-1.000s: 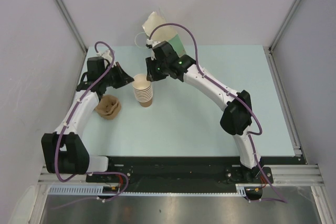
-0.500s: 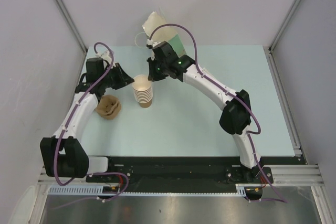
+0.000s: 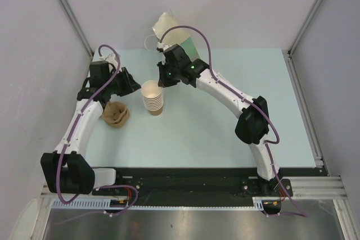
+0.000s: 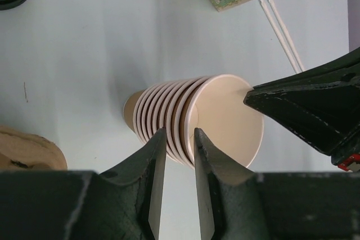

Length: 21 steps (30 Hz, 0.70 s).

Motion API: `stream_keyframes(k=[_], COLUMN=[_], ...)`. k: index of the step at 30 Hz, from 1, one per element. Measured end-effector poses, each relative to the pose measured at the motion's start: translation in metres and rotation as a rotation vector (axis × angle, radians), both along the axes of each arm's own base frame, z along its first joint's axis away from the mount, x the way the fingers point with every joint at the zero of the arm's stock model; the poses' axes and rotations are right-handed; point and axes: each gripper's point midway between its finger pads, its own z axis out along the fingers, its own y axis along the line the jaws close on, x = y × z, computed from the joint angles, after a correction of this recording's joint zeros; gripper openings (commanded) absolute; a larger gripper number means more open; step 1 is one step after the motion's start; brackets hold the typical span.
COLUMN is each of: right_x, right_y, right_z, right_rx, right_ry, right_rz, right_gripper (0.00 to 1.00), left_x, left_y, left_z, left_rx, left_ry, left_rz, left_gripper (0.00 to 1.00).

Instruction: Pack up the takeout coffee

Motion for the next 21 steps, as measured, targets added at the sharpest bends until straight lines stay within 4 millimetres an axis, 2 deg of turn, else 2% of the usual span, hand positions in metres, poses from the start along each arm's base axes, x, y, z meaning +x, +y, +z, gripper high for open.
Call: stream_keyframes(k=[13, 19, 21], right_x=[0.000, -0.001, -0.001], right_y=[0.000, 0.001, 0.001], right_z=[0.000, 0.000, 0.000], right_rx=[0.000, 0.001, 0.001], right_ry=[0.000, -0.001, -0.001], right_rz=[0.000, 0.002, 0.002], right_gripper=[0.00, 0.00, 0.00], left_x=[-0.006, -0.008, -0.008], left_y=[-0.009, -0.015, -0.014], left_z=[-0.006, -0.008, -0.009], left_rx=[0.005, 0.011, 0.016], left_ry=[0.023, 0.028, 0.030], left_rz=[-0.024, -0.039, -0.033], left_gripper=[0.27, 0.16, 0.06])
